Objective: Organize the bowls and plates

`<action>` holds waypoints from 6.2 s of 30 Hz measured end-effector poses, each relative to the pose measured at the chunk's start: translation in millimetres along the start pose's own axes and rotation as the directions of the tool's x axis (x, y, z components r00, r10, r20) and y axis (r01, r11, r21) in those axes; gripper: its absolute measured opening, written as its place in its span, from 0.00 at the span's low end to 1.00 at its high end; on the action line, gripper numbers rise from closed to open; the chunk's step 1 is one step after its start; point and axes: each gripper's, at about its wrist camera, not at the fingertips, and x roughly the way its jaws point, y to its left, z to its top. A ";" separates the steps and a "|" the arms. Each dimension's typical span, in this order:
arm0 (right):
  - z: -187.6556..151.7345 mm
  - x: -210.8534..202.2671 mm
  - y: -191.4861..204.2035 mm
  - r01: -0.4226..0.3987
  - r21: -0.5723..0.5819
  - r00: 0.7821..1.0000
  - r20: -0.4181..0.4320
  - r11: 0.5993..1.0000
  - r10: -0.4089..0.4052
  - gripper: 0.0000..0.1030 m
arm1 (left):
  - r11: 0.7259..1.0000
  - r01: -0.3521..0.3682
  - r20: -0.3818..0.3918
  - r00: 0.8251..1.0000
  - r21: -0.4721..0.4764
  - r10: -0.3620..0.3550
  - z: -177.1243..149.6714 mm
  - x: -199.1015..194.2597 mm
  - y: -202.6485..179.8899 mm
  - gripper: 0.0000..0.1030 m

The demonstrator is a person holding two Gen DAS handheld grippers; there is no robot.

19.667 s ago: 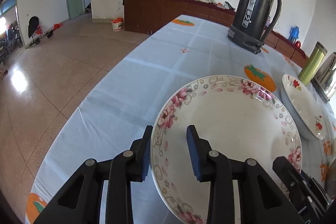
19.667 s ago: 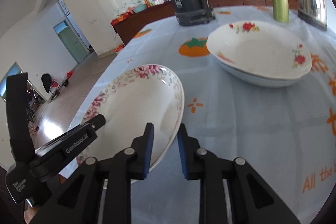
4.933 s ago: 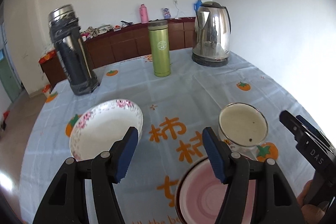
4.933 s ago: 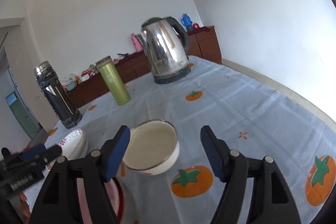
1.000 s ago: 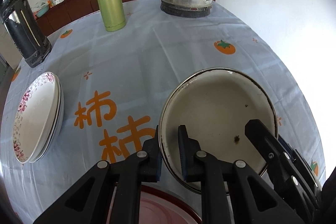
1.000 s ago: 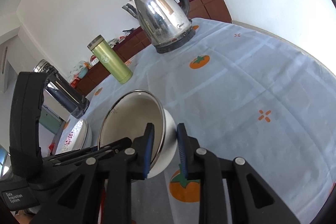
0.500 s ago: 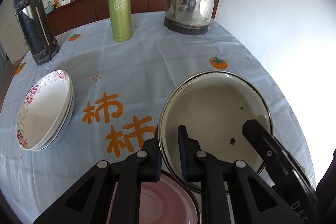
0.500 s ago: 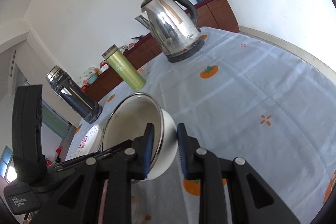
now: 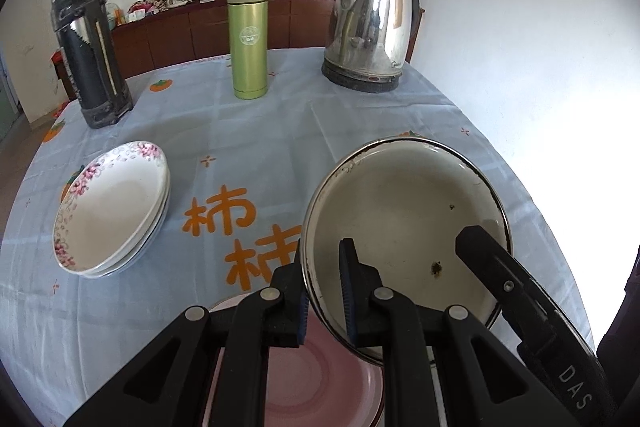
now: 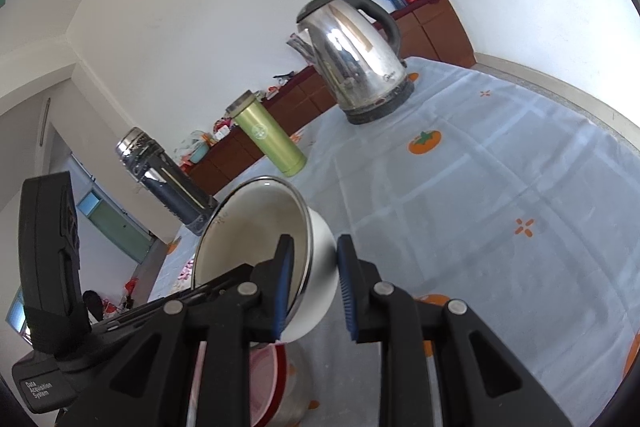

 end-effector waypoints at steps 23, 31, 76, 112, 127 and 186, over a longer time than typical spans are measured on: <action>-21.2 5.0 36.6 -0.096 -0.088 0.994 -0.067 0.991 0.090 0.22 | 0.992 -0.033 0.065 0.997 -0.120 0.041 -31.4 -30.0 42.2 0.15; -24.9 4.3 41.8 -0.097 -0.110 0.991 -0.099 0.989 0.086 0.22 | 0.991 -0.042 0.083 0.995 -0.128 0.052 -41.3 -35.0 45.6 0.15; -58.8 13.0 53.6 -0.090 -0.213 0.969 -0.246 0.973 0.036 0.24 | 0.985 -0.094 0.066 0.992 -0.143 0.105 -75.1 -34.8 58.3 0.15; -51.4 6.0 37.1 -0.167 -0.134 0.943 -0.310 0.977 0.118 0.29 | 0.988 -0.011 0.009 1.000 -0.153 0.013 -72.9 -28.1 61.5 0.15; -50.7 -7.3 43.9 -0.139 -0.193 0.967 -0.236 0.971 0.092 0.42 | 0.996 -0.025 0.027 0.999 -0.086 0.027 -72.2 -31.6 46.8 0.44; -41.4 -24.8 6.3 0.131 -0.217 0.987 0.124 0.967 -0.106 0.88 | 0.993 -0.084 0.210 0.973 -0.087 0.100 -76.4 -36.0 87.4 0.45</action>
